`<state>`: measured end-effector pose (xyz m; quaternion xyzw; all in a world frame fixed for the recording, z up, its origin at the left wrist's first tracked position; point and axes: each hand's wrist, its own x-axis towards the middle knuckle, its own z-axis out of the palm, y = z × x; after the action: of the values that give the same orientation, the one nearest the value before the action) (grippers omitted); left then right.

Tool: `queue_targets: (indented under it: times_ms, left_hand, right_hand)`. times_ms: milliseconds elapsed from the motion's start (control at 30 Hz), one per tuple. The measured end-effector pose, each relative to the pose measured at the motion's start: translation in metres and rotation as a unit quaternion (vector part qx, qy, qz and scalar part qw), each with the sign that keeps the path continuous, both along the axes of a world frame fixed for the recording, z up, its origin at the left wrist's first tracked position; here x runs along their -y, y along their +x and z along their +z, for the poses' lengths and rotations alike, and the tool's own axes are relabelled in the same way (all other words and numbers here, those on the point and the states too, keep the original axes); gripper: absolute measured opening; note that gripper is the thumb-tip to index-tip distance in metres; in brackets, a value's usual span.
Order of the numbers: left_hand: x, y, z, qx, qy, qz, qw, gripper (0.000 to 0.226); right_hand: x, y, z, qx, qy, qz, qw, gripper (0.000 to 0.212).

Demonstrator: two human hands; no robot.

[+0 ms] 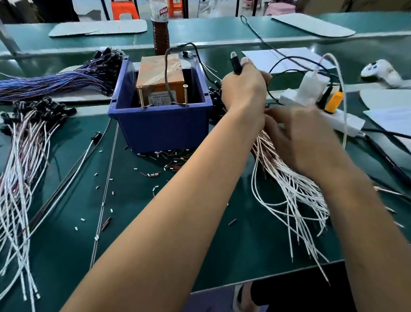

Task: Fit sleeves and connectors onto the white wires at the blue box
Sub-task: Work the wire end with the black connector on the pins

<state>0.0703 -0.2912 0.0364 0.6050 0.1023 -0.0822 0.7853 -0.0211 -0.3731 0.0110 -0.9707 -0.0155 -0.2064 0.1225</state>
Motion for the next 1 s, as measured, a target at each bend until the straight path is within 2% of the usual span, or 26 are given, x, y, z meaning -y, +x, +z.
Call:
queue_targets:
  times_ms: [67, 167, 300, 367, 433, 500, 600, 667, 733, 800, 867, 1000]
  left_hand:
    - [-0.002, 0.006, 0.002, -0.031, -0.052, 0.0, 0.998, 0.054]
    - [-0.005, 0.015, 0.007, -0.067, -0.163, -0.003, 0.984, 0.052]
    - [-0.004, 0.024, 0.018, -0.08, -0.263, -0.038, 0.961, 0.051]
    - [-0.002, 0.028, 0.021, -0.08, -0.264, -0.042, 0.96, 0.05]
    - [0.001, 0.035, 0.019, -0.062, -0.228, -0.036, 0.971, 0.051]
    - [0.003, 0.043, 0.014, -0.041, -0.153, -0.032, 0.987, 0.055]
    - [0.005, 0.051, 0.001, -0.032, 0.041, -0.049, 0.997, 0.048]
    - [0.006, 0.051, -0.008, -0.015, 0.168, -0.079, 0.982, 0.035]
    - [0.008, 0.049, -0.018, 0.034, 0.252, -0.08, 0.964, 0.023]
    - [0.006, 0.045, -0.026, 0.083, 0.334, -0.059, 0.937, 0.026]
    - [0.004, 0.041, -0.034, 0.108, 0.373, -0.044, 0.921, 0.028]
    - [0.006, 0.03, -0.052, 0.147, 0.338, -0.019, 0.93, 0.013]
  right_hand:
    - [0.0, 0.002, -0.008, -0.051, 0.038, 0.009, 0.998, 0.034]
    - [0.003, -0.005, 0.0, -0.047, 0.099, 0.013, 0.994, 0.029]
    - [0.018, -0.024, 0.036, -0.042, 0.058, -0.016, 0.997, 0.03]
    - [0.026, -0.039, 0.06, -0.025, 0.053, -0.033, 0.998, 0.028]
    - [0.031, -0.052, 0.076, -0.02, 0.051, -0.052, 0.997, 0.036]
    - [0.034, -0.056, 0.08, -0.062, 0.047, -0.073, 0.994, 0.035]
    - [0.034, -0.05, 0.068, -0.155, 0.024, -0.102, 0.982, 0.028]
    - [0.029, -0.042, 0.047, -0.21, 0.035, -0.111, 0.971, 0.027]
    - [0.023, -0.035, 0.024, -0.238, 0.033, -0.124, 0.963, 0.024]
    - [0.02, -0.029, 0.004, -0.238, 0.013, -0.148, 0.96, 0.017]
    - [0.019, -0.026, -0.008, -0.197, 0.017, -0.172, 0.965, 0.011]
    - [0.012, -0.018, -0.02, -0.075, 0.059, -0.209, 0.973, 0.01]
